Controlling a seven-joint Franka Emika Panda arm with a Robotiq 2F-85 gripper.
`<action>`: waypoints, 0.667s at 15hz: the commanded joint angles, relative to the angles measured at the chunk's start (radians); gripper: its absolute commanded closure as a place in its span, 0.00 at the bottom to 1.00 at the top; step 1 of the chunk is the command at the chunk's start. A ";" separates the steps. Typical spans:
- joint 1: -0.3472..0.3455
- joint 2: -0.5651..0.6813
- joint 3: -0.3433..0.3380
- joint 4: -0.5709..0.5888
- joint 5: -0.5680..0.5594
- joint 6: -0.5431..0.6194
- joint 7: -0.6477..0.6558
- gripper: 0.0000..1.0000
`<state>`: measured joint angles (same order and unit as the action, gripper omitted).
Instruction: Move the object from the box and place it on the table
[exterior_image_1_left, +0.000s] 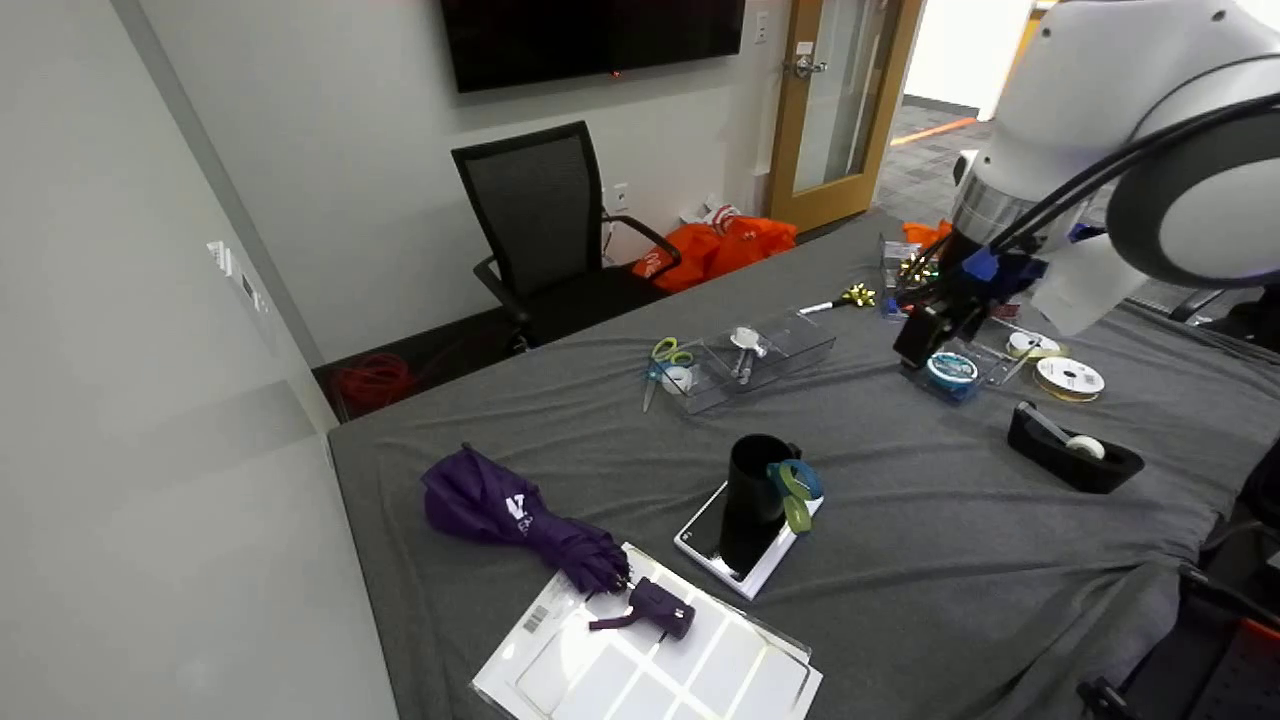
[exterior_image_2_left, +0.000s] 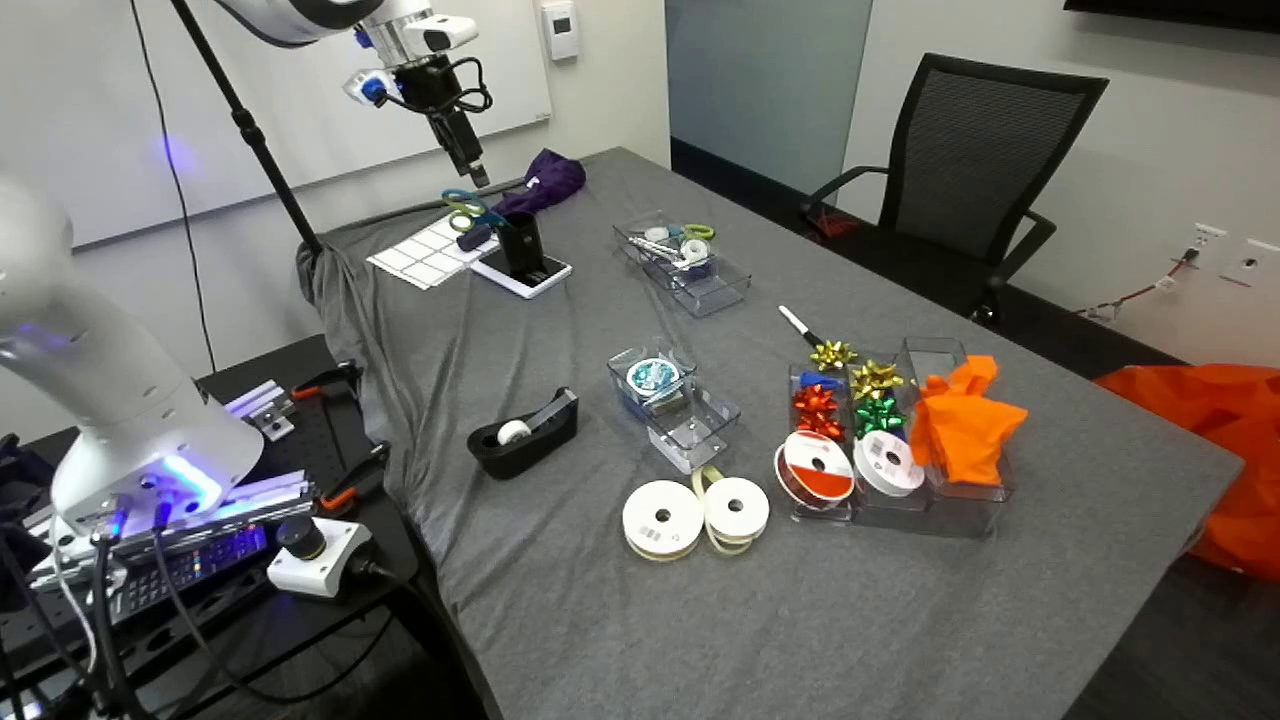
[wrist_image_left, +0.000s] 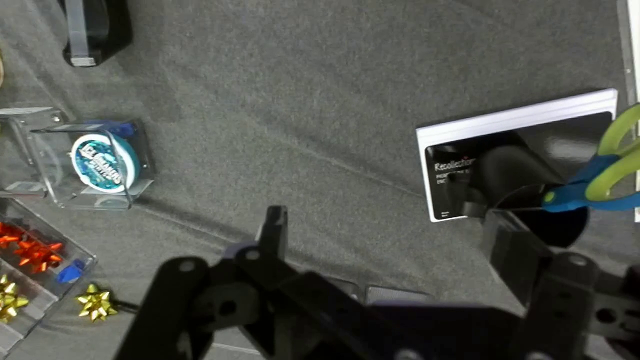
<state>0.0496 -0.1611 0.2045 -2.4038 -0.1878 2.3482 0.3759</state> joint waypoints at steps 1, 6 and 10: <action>0.043 0.155 -0.011 0.126 0.095 -0.017 -0.025 0.00; 0.073 0.283 -0.018 0.217 0.307 0.023 -0.064 0.00; 0.086 0.355 -0.016 0.266 0.426 0.019 -0.028 0.00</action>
<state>0.1144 0.1323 0.2017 -2.1850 0.1678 2.3637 0.3359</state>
